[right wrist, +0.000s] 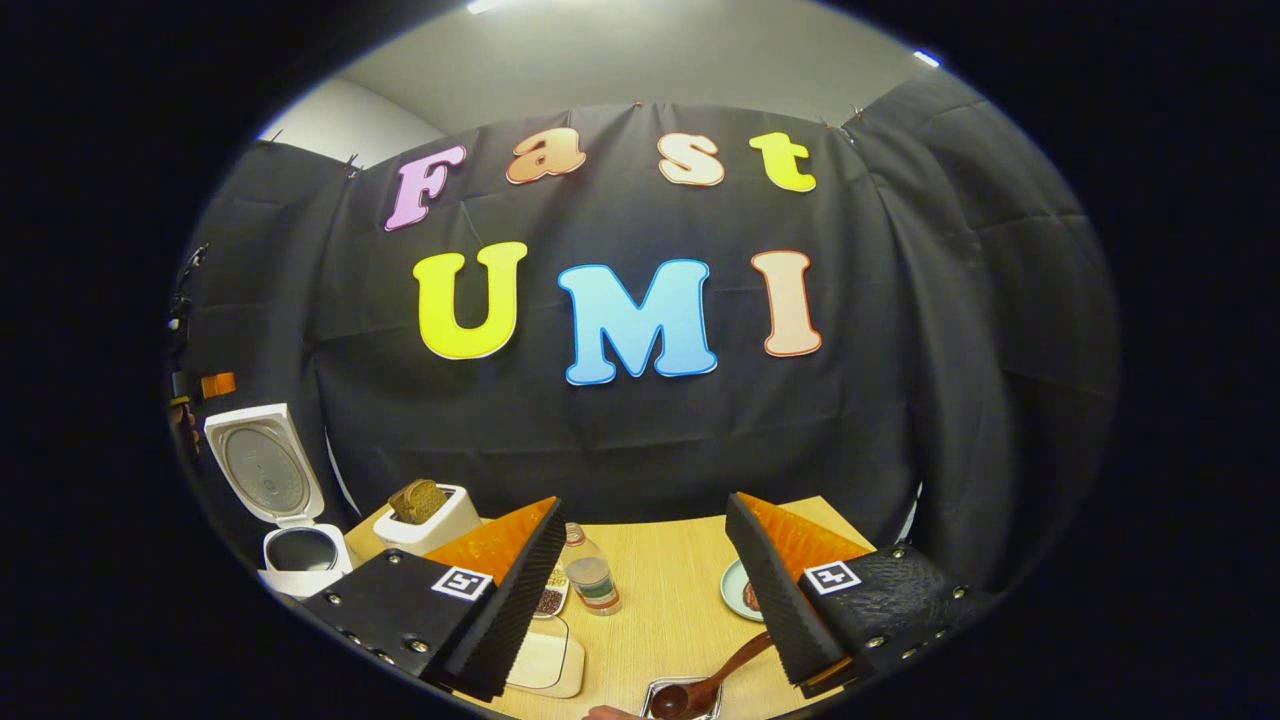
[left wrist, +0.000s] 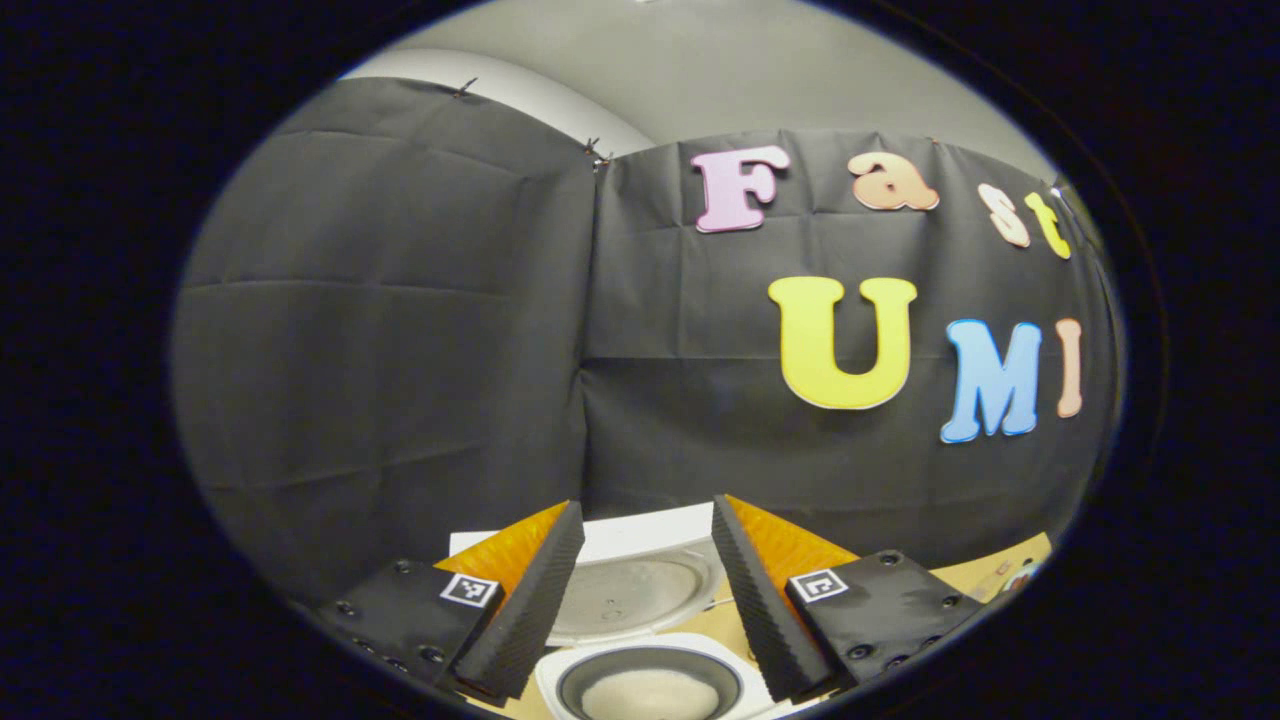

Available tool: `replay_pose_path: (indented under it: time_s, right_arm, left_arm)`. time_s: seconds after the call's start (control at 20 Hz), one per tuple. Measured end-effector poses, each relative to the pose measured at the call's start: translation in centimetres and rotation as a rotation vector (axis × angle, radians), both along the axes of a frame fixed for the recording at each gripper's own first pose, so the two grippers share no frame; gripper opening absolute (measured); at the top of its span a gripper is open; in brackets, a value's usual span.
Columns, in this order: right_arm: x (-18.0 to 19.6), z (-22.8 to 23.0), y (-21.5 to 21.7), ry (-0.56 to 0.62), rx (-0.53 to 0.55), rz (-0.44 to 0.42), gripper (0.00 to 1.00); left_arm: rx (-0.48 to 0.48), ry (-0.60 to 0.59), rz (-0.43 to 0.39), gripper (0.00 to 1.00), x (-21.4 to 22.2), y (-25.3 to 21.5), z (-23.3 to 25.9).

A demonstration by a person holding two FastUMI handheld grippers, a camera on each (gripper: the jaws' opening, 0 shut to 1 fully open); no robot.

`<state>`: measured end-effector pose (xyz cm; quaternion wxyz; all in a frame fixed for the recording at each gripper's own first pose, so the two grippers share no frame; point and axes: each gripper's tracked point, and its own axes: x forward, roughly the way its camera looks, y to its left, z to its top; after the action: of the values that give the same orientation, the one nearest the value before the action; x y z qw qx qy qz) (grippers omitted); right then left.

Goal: Close the left gripper, press the button to open the rice cooker; take a wooden spoon from the chopstick holder with the right hand, scoop a spoonful of rice and pour it into the rice cooker, then put the wooden spoon back into the chopstick holder.

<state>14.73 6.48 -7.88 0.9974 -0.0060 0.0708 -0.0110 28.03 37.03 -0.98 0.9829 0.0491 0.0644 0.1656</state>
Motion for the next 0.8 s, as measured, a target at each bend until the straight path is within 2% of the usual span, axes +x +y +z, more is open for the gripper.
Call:
replay_pose_path:
  time_s: [0.05, 0.15, 0.25, 0.3, 0.35, 0.4, 0.5, 0.55, 0.65, 0.7, 0.75, 0.8]
  right_arm:
    - [0.3, 0.3, 0.1, -0.006, -0.012, 0.004, 0.98]
    - [0.6, 1.0, 0.1, -0.009, -0.035, 0.003, 0.98]
    - [0.6, 1.0, 0.2, -0.007, -0.026, -0.001, 0.98]
    - [0.9, 1.1, 0.4, -0.004, -0.018, -0.003, 0.98]
    - [1.0, 1.2, 0.4, -0.005, -0.013, -0.006, 0.98]
    - [1.1, 1.3, 0.3, -0.005, -0.012, -0.009, 0.97]
    - [1.3, 1.4, 0.3, -0.006, -0.014, -0.014, 0.98]
    - [1.2, 1.5, 0.2, -0.007, -0.014, -0.016, 0.98]
    - [1.3, 1.5, 0.0, -0.007, -0.014, -0.022, 0.98]
    - [1.2, 1.4, 0.0, -0.003, -0.013, -0.026, 0.98]
    - [1.3, 1.4, -0.1, -0.002, -0.009, -0.027, 0.98]
    - [1.3, 1.4, -0.1, -0.001, -0.009, -0.026, 0.98]
  left_arm:
    - [0.011, 0.007, 0.012, 0.87, 1.2, 0.9, -0.2]
    - [0.004, 0.036, 0.024, 0.87, 3.4, 2.1, -1.0]
    - [-0.006, 0.063, 0.05, 0.94, 5.2, 3.5, -1.8]
    - [-0.013, 0.072, 0.069, 0.94, 6.0, 4.3, -2.2]
    - [-0.026, 0.073, 0.077, 0.88, 7.0, 4.8, -2.5]
    - [-0.037, 0.073, 0.086, 0.91, 7.7, 5.3, -2.7]
    - [-0.06, 0.09, 0.094, 0.87, 8.4, 6.0, -3.4]
    - [-0.061, 0.104, 0.102, 0.91, 8.9, 6.5, -3.7]
    - [-0.084, 0.139, 0.112, 0.87, 9.6, 6.8, -5.1]
    - [-0.096, 0.155, 0.114, 0.91, 9.7, 6.8, -5.7]
    - [-0.083, 0.143, 0.116, 0.88, 9.6, 7.1, -5.6]
    - [-0.091, 0.151, 0.12, 0.91, 9.5, 7.0, -5.8]
